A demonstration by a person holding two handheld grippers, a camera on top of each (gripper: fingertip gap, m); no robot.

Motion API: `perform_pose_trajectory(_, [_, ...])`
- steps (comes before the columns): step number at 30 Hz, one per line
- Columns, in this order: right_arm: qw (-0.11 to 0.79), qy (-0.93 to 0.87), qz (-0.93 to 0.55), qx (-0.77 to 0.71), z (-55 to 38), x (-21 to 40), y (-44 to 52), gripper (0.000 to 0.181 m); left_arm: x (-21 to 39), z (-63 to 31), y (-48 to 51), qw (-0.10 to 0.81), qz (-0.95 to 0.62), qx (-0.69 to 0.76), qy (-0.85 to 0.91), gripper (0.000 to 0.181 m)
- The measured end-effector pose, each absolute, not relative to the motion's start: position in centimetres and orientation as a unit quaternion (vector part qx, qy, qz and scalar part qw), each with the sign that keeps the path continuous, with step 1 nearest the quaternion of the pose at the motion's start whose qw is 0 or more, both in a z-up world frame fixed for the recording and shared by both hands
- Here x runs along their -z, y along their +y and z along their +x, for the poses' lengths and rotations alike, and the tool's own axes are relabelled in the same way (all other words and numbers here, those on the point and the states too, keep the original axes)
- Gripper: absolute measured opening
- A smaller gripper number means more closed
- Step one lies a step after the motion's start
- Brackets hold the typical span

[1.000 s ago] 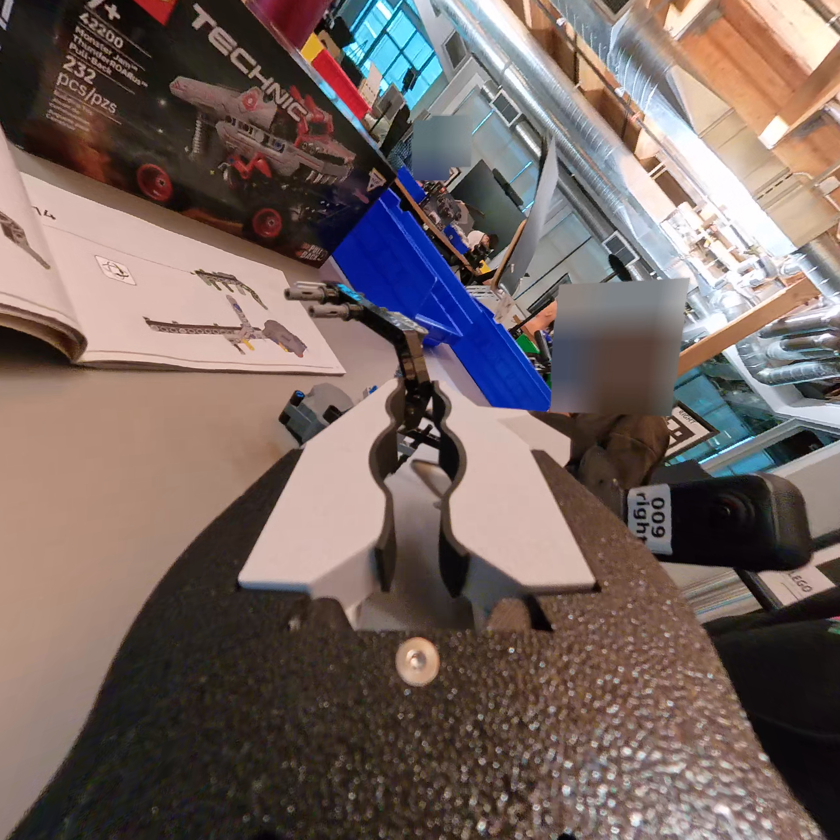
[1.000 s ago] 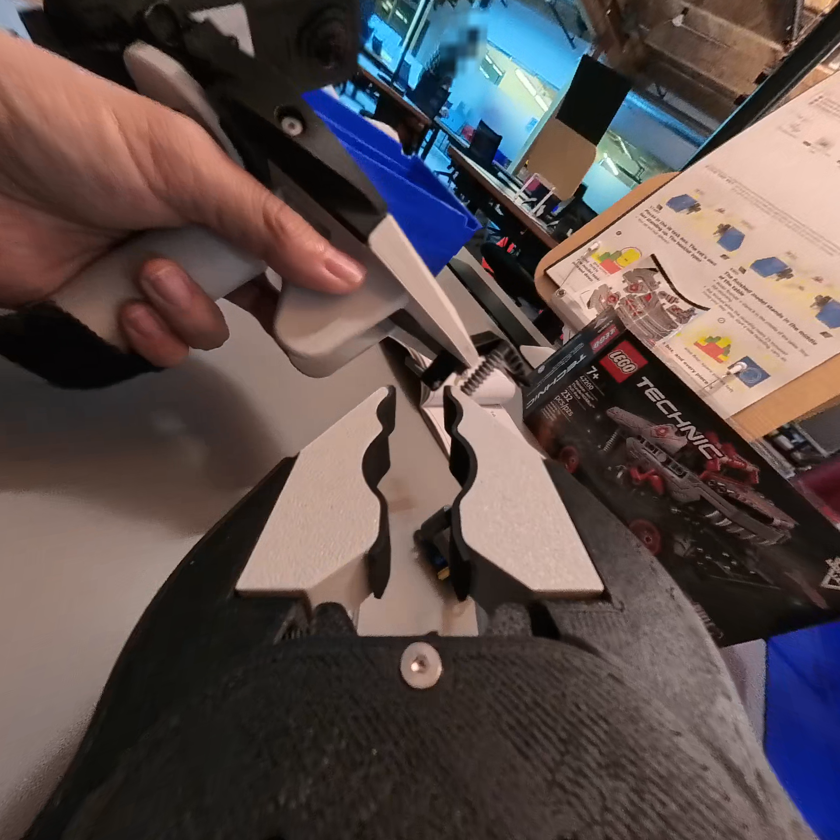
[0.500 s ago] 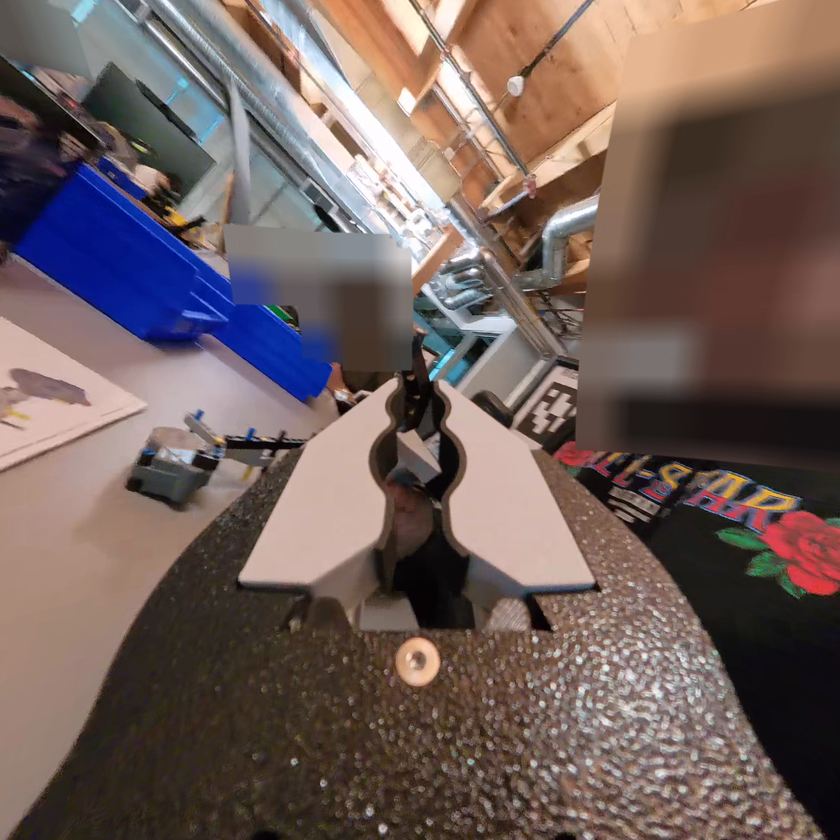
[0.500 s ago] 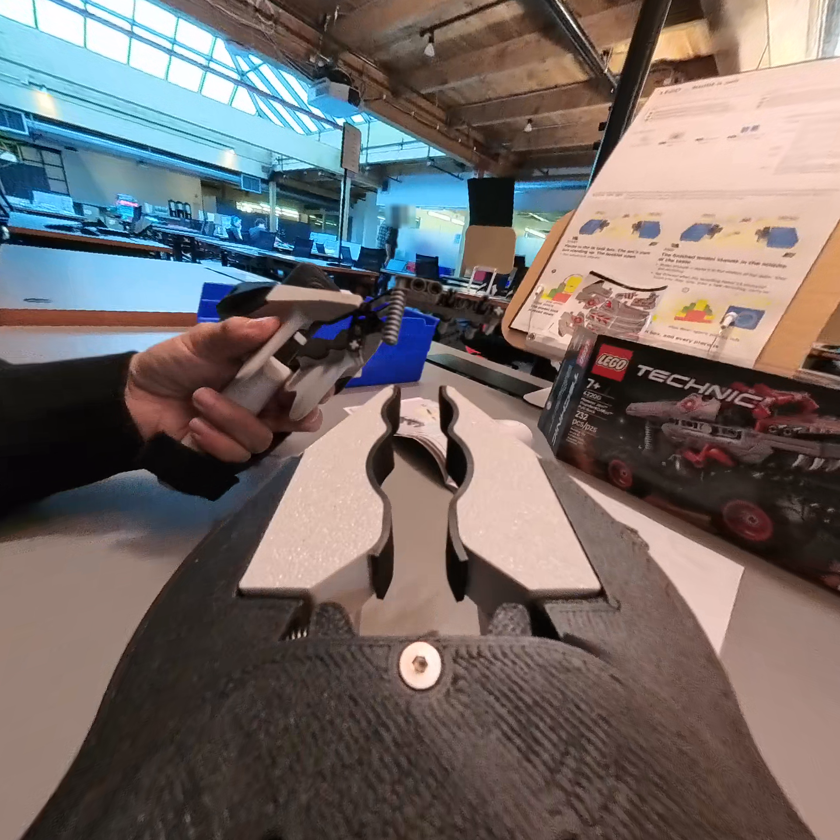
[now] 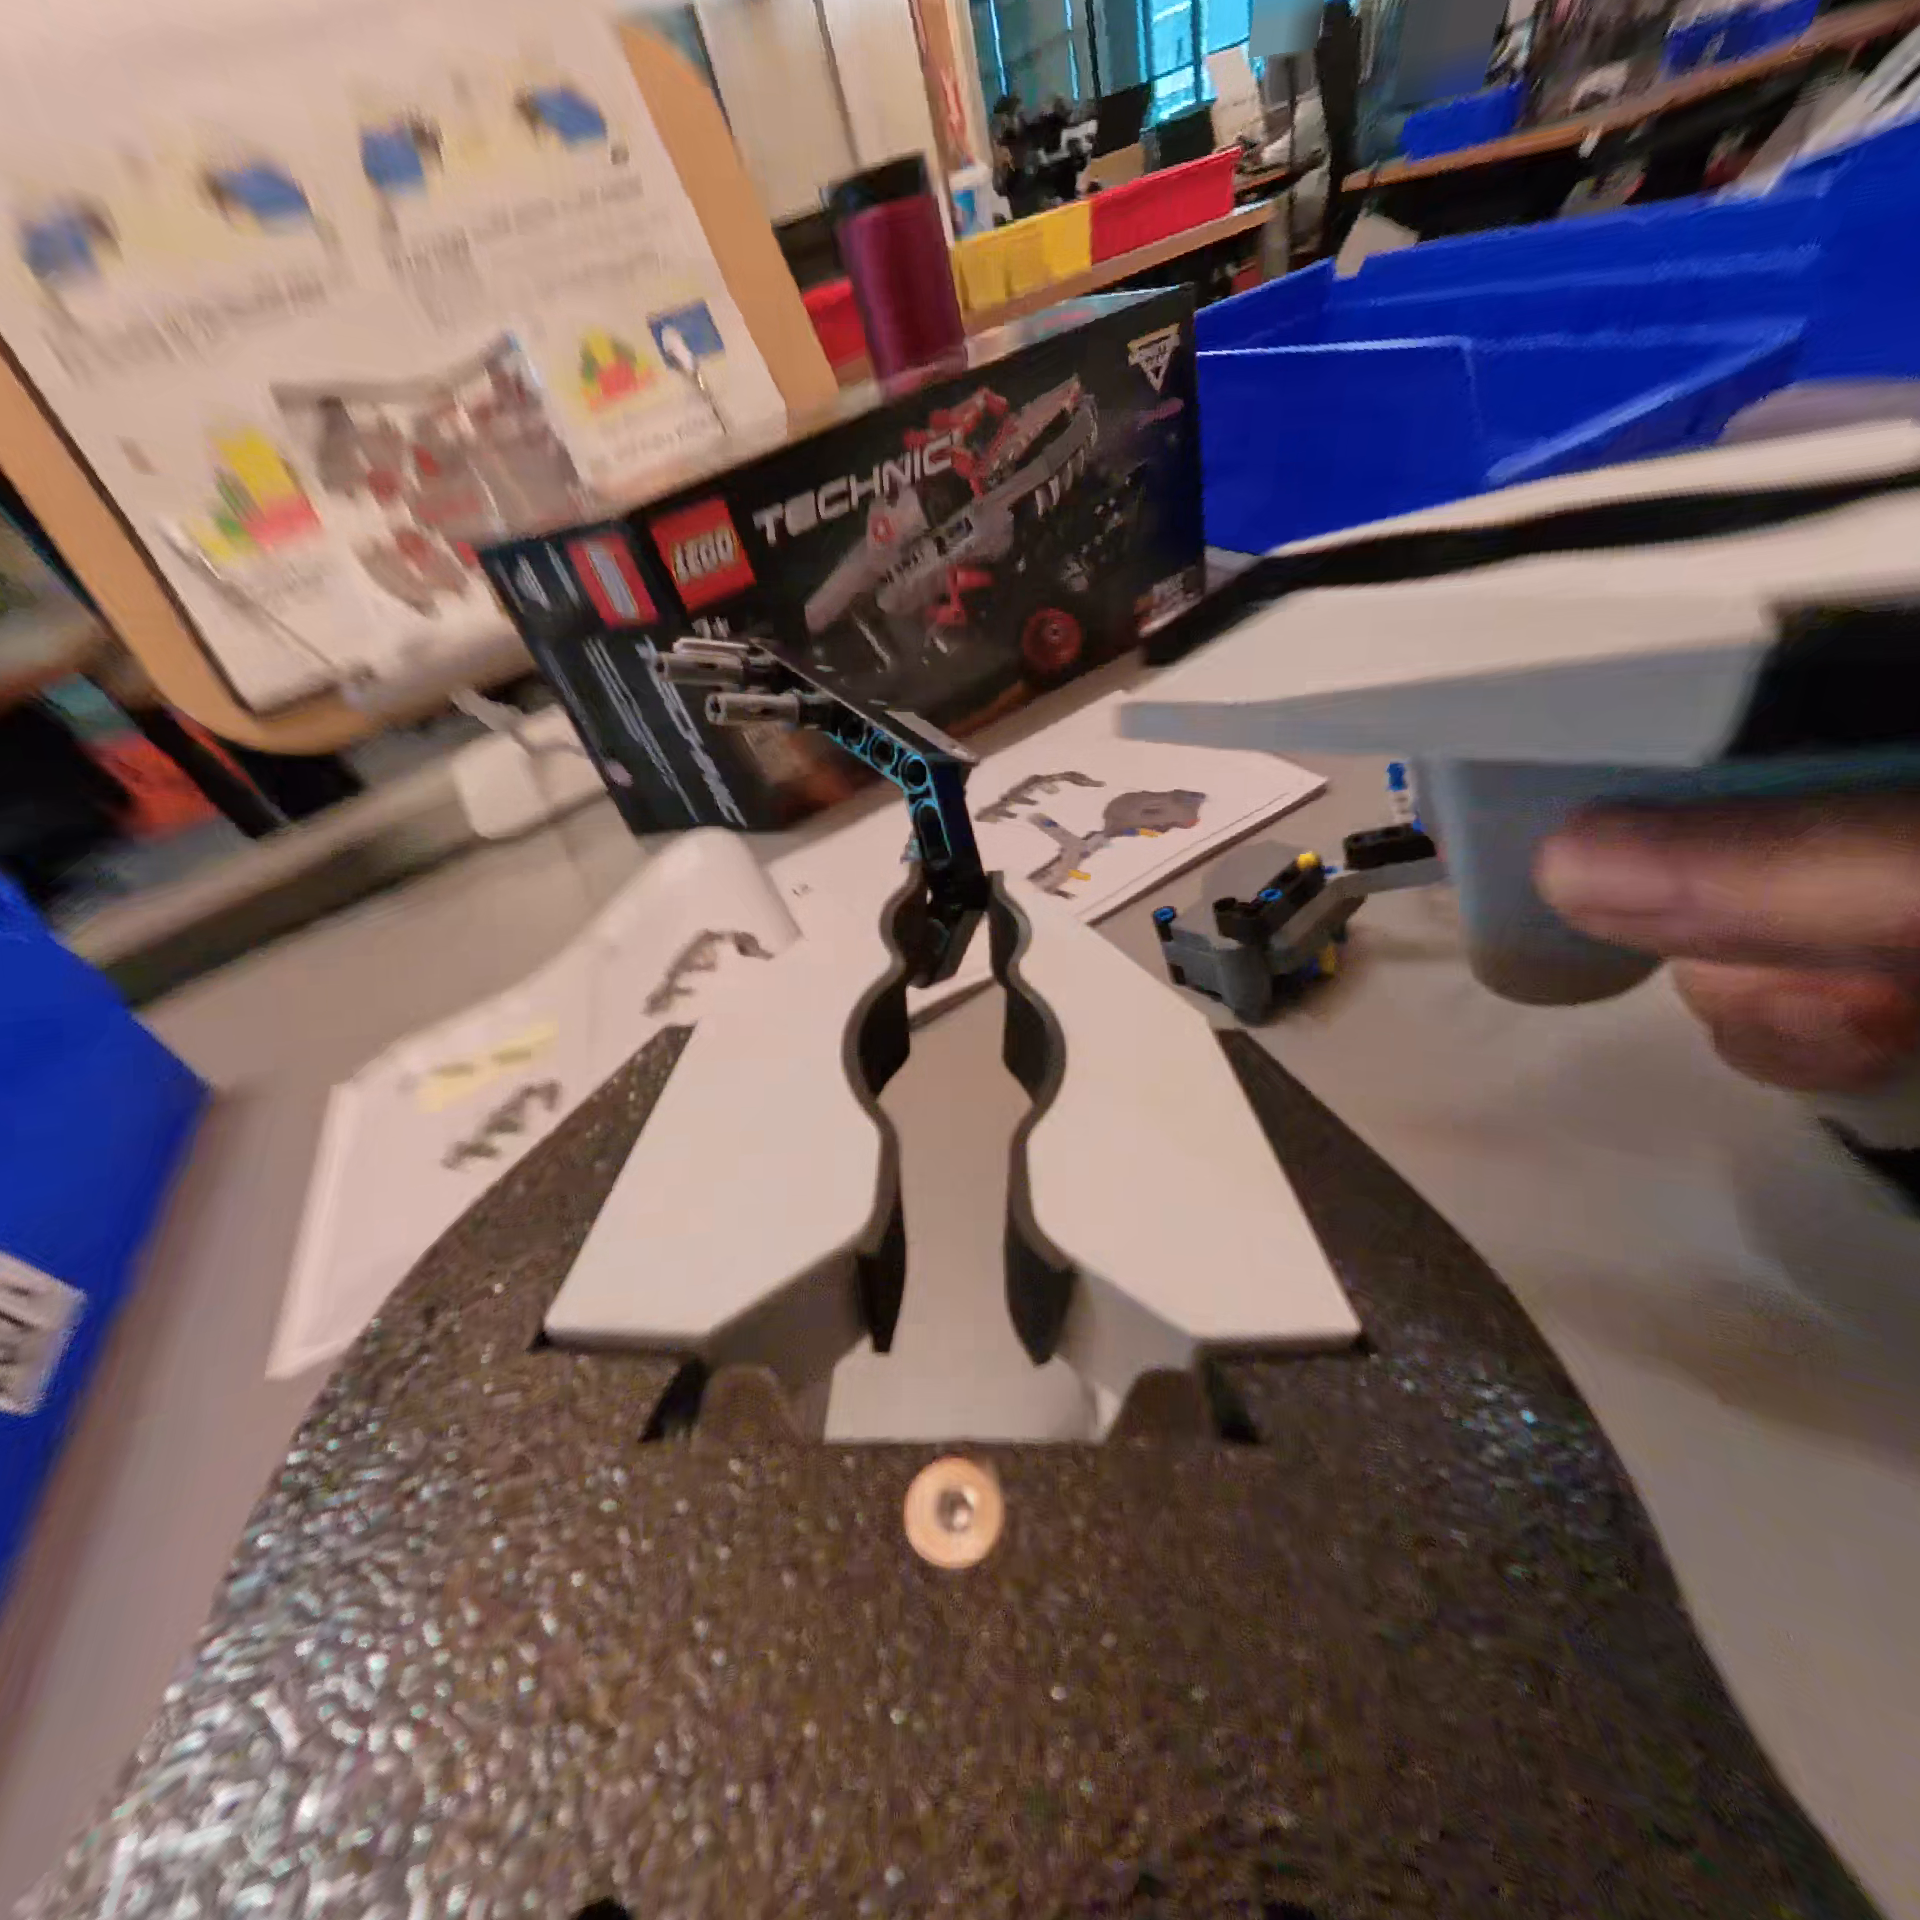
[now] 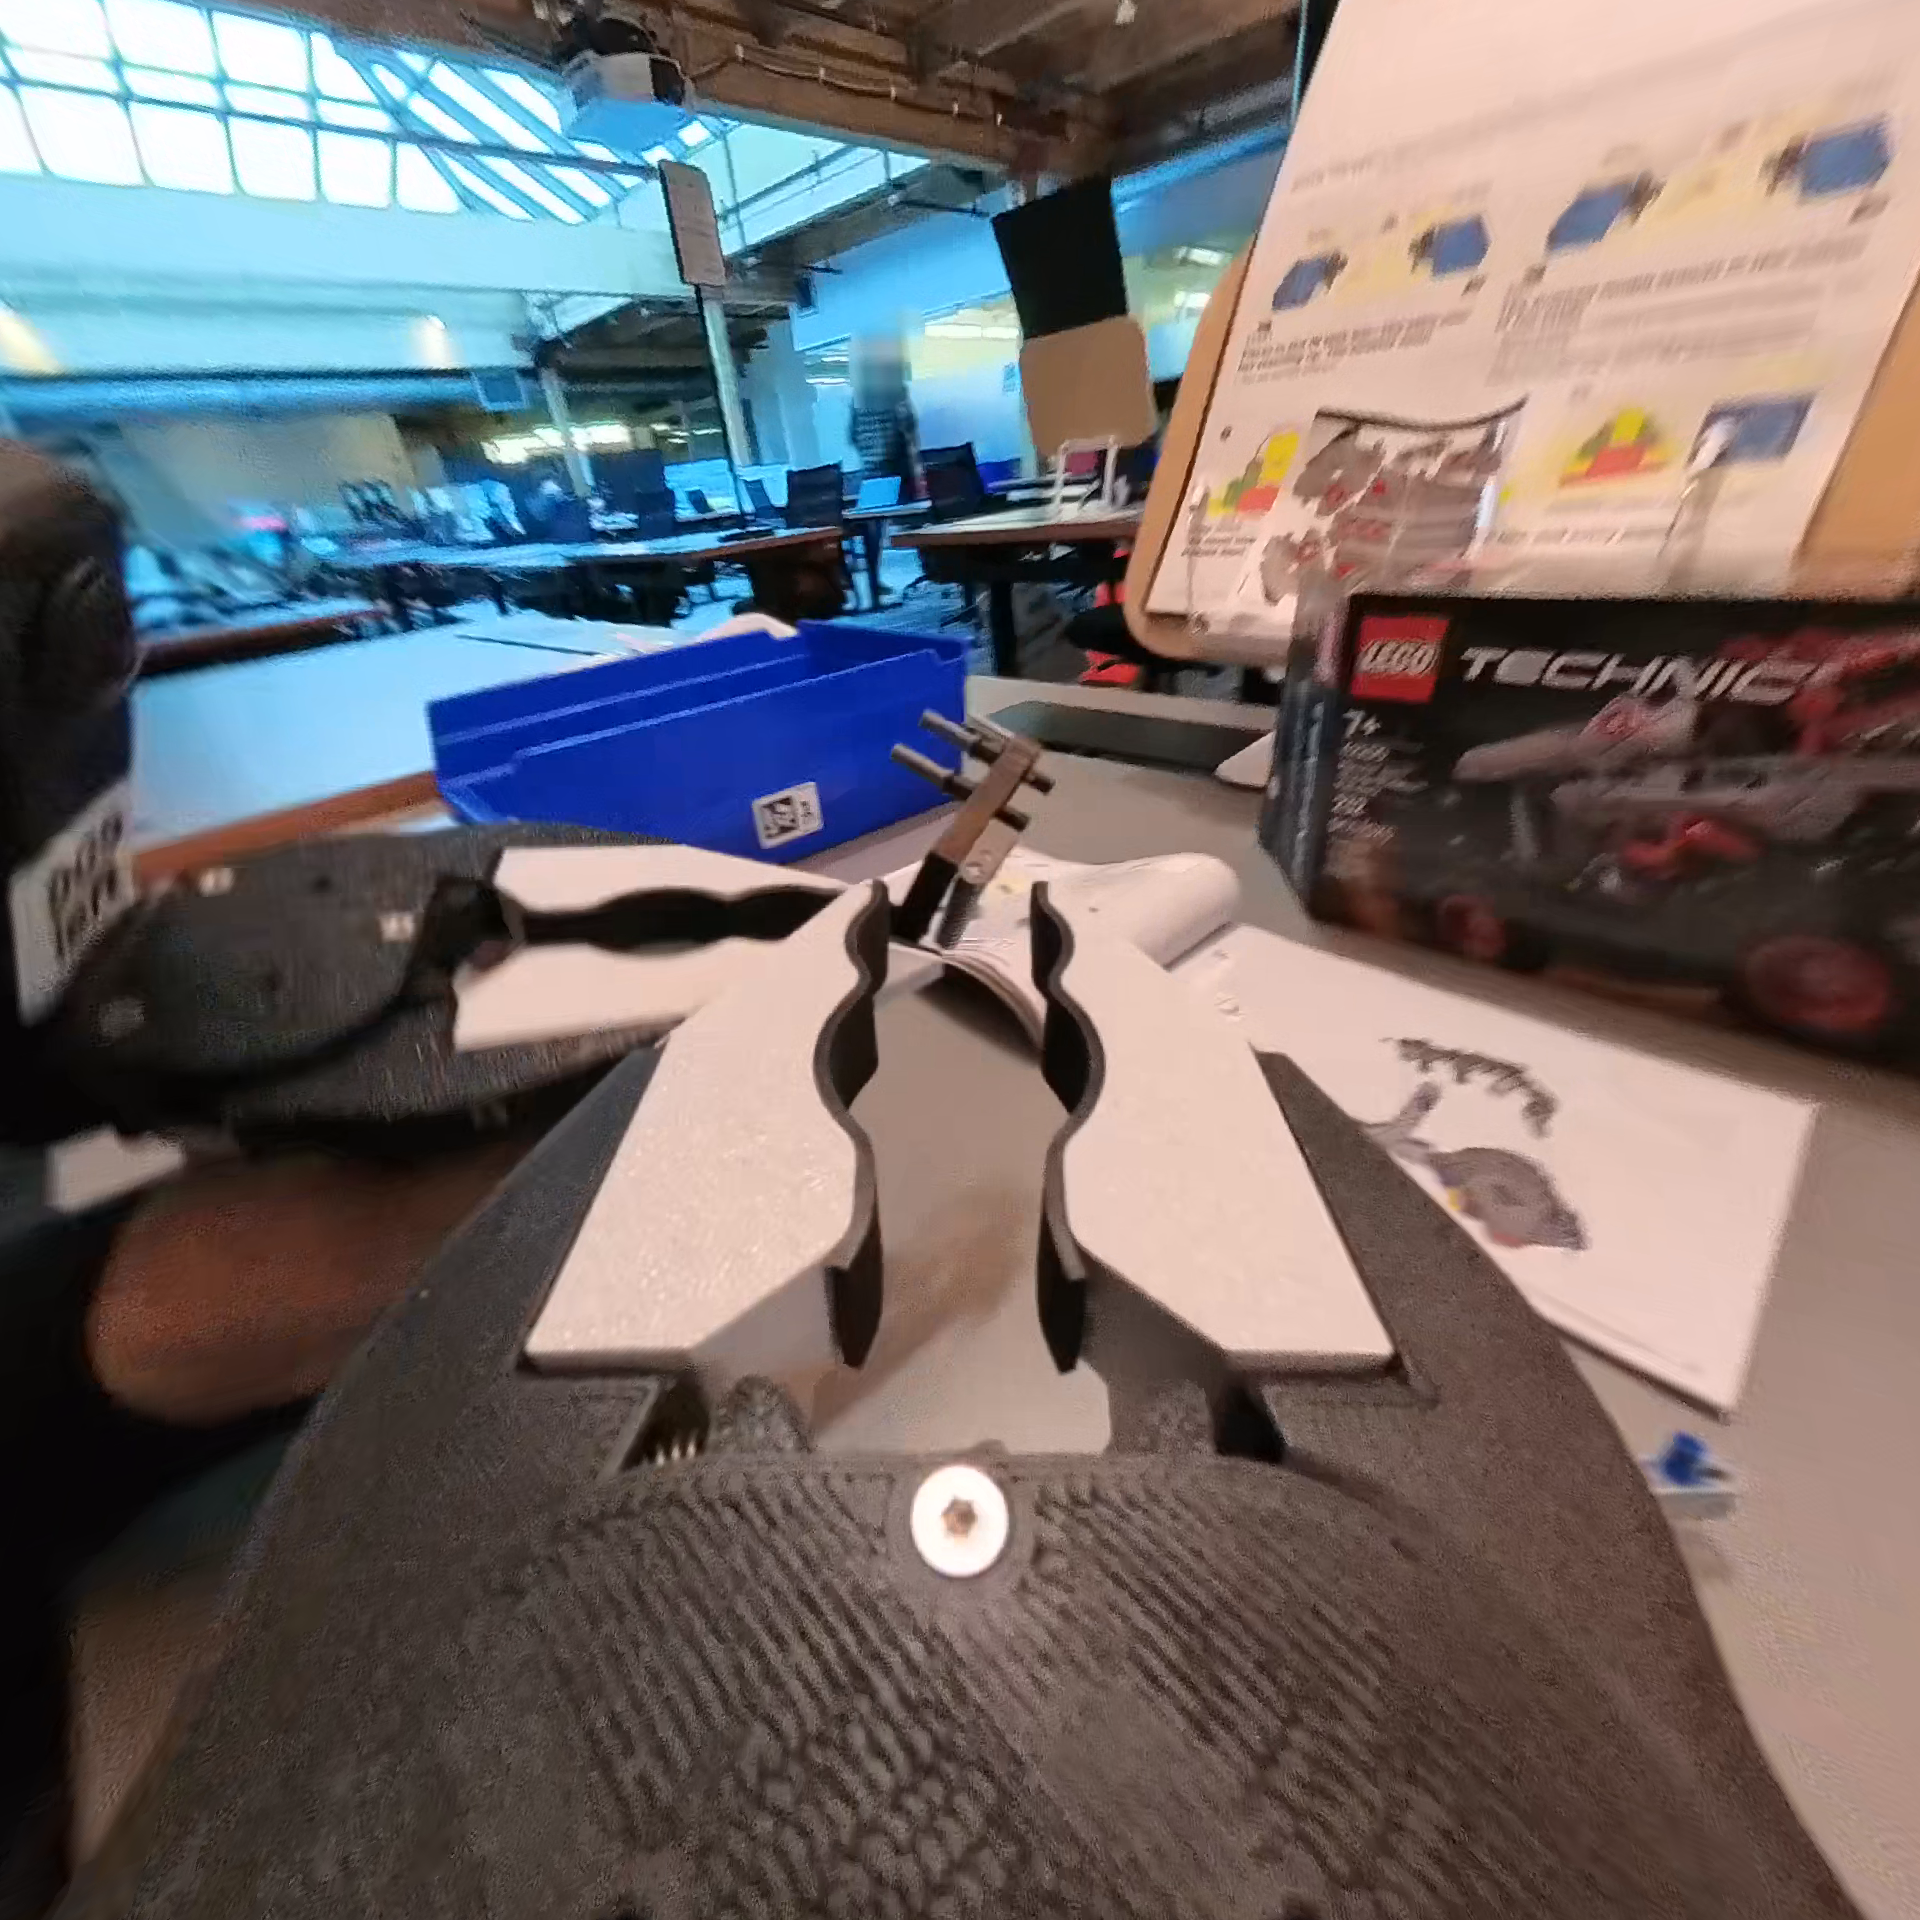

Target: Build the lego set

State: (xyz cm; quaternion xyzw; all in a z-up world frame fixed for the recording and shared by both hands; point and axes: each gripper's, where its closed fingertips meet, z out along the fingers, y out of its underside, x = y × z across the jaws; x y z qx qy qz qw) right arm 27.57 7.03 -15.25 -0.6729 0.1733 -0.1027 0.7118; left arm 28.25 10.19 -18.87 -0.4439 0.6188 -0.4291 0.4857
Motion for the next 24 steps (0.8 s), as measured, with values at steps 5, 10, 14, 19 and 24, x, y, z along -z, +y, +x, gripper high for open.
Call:
perform_pose_trajectory(5, [0.693,0.234,-0.682,0.016,27.7,15.9,7.6,0.031,17.1,27.5,8.2,0.621,-0.318,0.329,0.636,0.009])
perform_pose_trajectory(10, [0.708,0.225,-0.669,-0.013,27.5,15.3,7.4,0.015,17.0,27.2,7.1,0.652,-0.271,0.288,0.647,0.009])
perform_pose_trajectory(14, [0.695,0.197,-0.691,-0.029,27.7,15.5,6.6,0.014,17.7,27.0,5.6,0.604,-0.246,0.333,0.681,0.014])
perform_pose_trajectory(19, [0.649,0.202,-0.718,-0.15,27.5,16.5,4.0,0.014,17.2,24.0,2.5,0.439,-0.159,0.479,0.743,0.037])
perform_pose_trajectory(24, [0.608,0.196,-0.733,-0.235,26.4,17.1,1.6,0.014,15.4,24.0,6.2,0.42,-0.098,0.443,0.786,0.04])
